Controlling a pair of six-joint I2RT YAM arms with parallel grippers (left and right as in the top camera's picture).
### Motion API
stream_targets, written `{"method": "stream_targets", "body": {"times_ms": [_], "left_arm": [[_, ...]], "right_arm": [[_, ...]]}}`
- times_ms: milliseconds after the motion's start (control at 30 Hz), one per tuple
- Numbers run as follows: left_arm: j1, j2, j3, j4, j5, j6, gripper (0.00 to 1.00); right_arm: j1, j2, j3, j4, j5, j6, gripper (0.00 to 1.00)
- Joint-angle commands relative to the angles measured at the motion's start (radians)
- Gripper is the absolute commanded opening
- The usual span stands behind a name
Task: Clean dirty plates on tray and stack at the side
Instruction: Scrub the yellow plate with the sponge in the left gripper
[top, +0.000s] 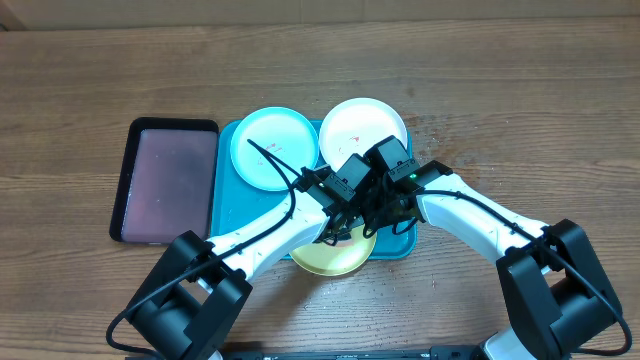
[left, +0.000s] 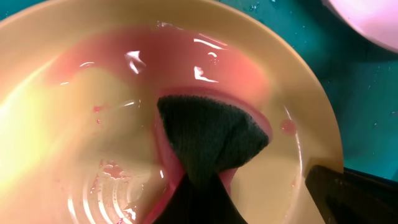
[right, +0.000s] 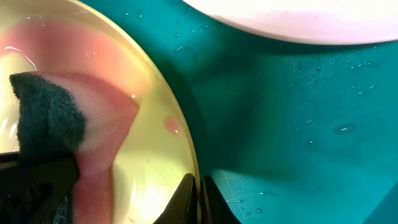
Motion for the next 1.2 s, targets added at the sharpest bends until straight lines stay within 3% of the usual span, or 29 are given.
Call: {"method": "stream_targets", "body": {"times_ms": [0, 467, 667, 900, 1000, 1167], "left_arm": [[0.008, 0.017, -0.006, -0.019, -0.029, -0.04, 0.04], [0.013, -0.078, -0.005, -0.136, -0.266, -0.09, 0.04], [0.014, -0.097, -0.002, -0.122, -0.274, -0.086, 0.04], [0.036, -0.228, 0.005, -0.123, -0.295, 0.126, 0.04], [0.092, -0.296, 0.005, -0.146, -0.293, 0.206, 0.04], [0.241, -0.367, 0.005, -0.157, -0.242, 0.387, 0.04]], "right_arm": [[-0.002, 0.002, 0.024, 0.0, 0.023, -0.002, 0.04], [-0.003, 0.002, 0.024, -0.002, 0.023, -0.002, 0.04], [-0.002, 0.002, 0.024, -0.002, 0.023, -0.002, 0.04], [-0.002, 0.002, 0.024, -0.019, 0.022, -0.002, 0.05], [-0.002, 0.002, 0.024, -0.032, 0.021, -0.002, 0.23], [-0.002, 0.002, 0.024, -0.04, -0.064, -0.003, 0.29]]}}
